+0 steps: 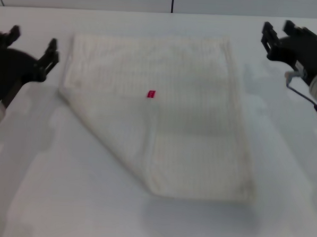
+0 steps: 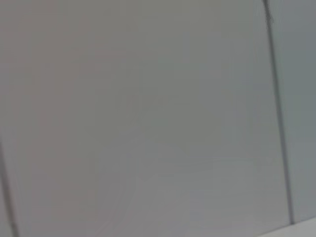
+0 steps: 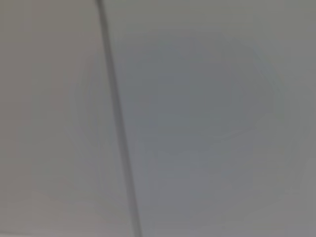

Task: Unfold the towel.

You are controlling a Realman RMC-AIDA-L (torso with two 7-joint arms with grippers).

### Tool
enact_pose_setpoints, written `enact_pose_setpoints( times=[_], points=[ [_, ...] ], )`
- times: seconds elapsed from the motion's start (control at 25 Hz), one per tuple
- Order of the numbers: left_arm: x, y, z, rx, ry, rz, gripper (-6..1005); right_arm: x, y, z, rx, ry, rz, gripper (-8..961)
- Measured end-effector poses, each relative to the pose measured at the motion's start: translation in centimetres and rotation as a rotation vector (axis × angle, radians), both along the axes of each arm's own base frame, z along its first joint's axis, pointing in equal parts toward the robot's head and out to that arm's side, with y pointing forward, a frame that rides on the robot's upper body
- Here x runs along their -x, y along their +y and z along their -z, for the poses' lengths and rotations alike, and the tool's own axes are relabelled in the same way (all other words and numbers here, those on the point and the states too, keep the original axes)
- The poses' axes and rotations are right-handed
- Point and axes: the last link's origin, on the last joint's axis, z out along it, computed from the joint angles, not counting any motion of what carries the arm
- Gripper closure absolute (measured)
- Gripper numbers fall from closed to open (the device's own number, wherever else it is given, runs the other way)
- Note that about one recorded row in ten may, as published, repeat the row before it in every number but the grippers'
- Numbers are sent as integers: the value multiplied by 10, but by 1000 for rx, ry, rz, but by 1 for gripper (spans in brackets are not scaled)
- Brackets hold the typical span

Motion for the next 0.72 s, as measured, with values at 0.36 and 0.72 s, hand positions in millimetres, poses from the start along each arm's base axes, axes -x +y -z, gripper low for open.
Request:
enact_pose_setpoints(
  times=[0.36,0.72],
  points=[
    [-60,20,-7,234,71,-82,235,-4,58,-36,374,177,145,786],
    [-98,25,10,404,239,-127,236,4,98,-19,521,50,285,937]
  ],
)
